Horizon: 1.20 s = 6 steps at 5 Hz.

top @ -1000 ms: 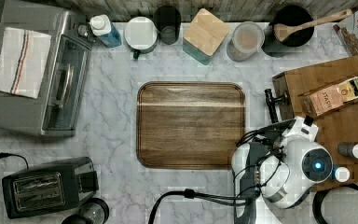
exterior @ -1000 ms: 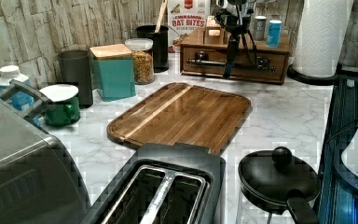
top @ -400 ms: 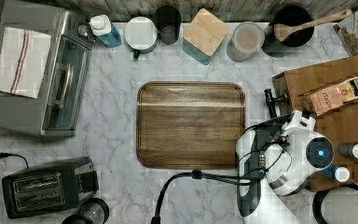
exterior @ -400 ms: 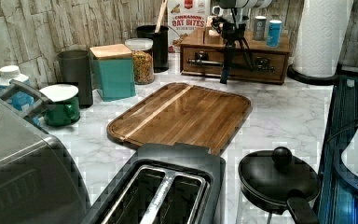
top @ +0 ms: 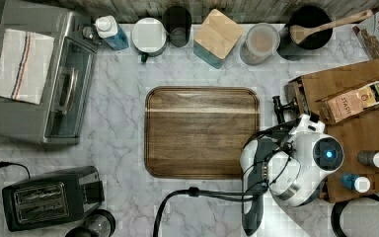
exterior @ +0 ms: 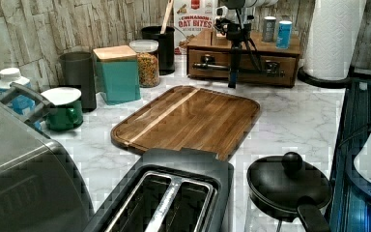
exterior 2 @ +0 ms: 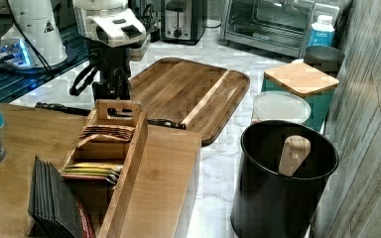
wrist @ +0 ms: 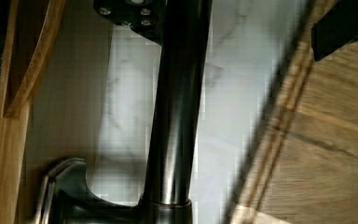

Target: Open the drawer.

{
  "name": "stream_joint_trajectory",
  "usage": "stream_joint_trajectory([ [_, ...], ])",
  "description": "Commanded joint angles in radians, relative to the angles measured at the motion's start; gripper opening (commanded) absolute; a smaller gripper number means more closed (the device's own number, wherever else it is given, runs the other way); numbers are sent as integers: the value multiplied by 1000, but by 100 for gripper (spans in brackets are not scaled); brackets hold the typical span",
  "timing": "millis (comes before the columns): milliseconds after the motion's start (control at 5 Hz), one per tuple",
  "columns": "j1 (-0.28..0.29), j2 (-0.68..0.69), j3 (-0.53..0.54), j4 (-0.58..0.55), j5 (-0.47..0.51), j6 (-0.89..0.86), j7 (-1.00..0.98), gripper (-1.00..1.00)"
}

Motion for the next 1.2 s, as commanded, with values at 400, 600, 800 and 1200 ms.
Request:
stream_joint_trajectory([
  [400,197,-214,117,-335,-57,108,102,100],
  [600,252,-227,152,-388,-15,134,168,100],
  [800,301,-264,201,-437,-37,151,302,100],
  [1200,308,-270,290,-461,-28,197,400,100],
])
